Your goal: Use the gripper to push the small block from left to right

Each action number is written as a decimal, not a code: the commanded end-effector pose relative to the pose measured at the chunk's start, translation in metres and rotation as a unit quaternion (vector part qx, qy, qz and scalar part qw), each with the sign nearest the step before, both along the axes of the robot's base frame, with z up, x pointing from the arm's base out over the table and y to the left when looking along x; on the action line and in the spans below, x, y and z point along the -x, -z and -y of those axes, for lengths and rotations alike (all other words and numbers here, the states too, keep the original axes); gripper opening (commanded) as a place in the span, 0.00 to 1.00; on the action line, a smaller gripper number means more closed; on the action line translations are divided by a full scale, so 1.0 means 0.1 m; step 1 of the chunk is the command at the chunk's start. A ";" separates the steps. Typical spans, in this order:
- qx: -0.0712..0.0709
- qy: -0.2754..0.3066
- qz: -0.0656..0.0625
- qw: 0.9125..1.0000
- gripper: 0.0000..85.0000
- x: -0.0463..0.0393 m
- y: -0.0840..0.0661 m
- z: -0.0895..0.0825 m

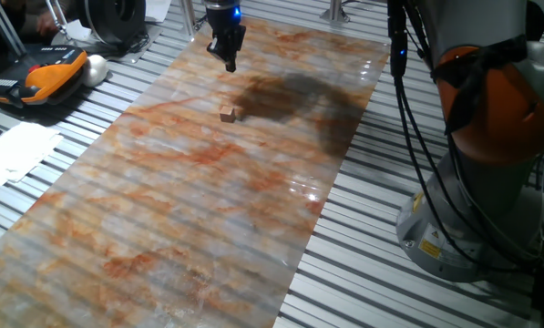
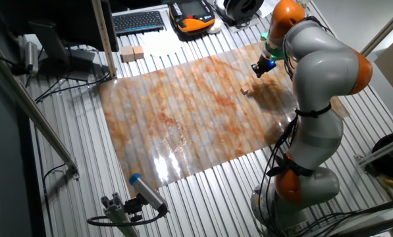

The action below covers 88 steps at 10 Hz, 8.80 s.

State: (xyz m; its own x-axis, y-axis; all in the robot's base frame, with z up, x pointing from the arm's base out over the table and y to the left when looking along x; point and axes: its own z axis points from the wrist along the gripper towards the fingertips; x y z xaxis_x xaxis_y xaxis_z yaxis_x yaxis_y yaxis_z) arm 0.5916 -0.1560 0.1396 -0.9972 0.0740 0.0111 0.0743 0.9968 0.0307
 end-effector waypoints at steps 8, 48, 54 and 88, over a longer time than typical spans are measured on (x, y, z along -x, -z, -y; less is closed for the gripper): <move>-0.006 0.006 0.009 1.000 0.00 -0.094 0.34 -0.07; -0.034 -0.003 -0.013 0.999 0.00 -0.083 1.04 -0.32; -0.012 -0.028 -0.030 0.999 0.00 -0.080 1.03 -0.31; -0.032 0.022 -0.031 0.999 0.00 0.063 1.01 -1.08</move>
State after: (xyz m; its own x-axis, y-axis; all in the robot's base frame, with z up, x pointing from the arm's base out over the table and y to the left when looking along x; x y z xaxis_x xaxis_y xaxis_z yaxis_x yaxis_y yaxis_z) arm 0.5850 -0.0465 0.0388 -0.9900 0.1160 0.0798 0.1229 0.9886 0.0874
